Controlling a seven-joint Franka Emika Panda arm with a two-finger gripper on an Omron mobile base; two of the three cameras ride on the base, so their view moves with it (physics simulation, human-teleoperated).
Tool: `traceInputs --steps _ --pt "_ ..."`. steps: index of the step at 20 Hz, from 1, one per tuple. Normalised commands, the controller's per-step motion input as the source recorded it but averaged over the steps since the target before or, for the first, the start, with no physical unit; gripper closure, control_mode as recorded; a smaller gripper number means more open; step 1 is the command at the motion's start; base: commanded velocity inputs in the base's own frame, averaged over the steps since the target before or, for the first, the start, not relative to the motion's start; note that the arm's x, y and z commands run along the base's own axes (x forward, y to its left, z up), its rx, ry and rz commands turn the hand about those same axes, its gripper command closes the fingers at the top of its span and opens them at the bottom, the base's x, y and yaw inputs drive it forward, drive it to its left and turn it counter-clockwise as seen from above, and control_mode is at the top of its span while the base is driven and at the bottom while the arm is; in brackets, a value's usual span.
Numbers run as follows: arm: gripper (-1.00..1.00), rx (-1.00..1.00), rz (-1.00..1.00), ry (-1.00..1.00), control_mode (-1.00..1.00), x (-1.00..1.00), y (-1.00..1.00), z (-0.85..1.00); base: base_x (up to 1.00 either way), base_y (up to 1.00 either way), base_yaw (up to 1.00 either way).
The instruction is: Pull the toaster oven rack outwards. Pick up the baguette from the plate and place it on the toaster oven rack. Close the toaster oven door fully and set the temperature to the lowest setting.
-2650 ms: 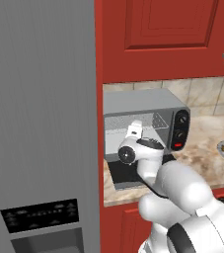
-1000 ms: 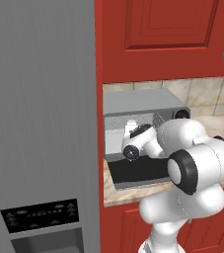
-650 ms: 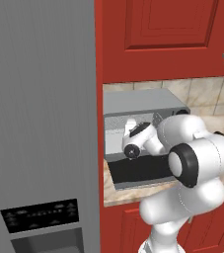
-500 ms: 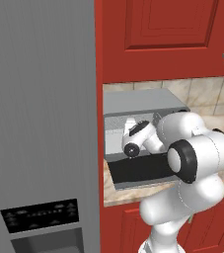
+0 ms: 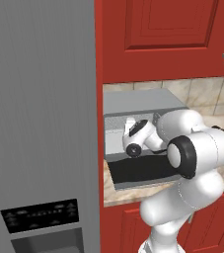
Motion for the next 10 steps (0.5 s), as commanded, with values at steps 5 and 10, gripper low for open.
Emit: traceInputs --steps 5,10 --pt "-1.00 -0.02 0.02 0.00 -1.00 0.20 0.00 -0.20 0.00 0.00 0.00" --pt "1.00 -0.05 0.00 0.00 -1.00 0.19 0.03 -0.23 0.00 0.00 0.00"
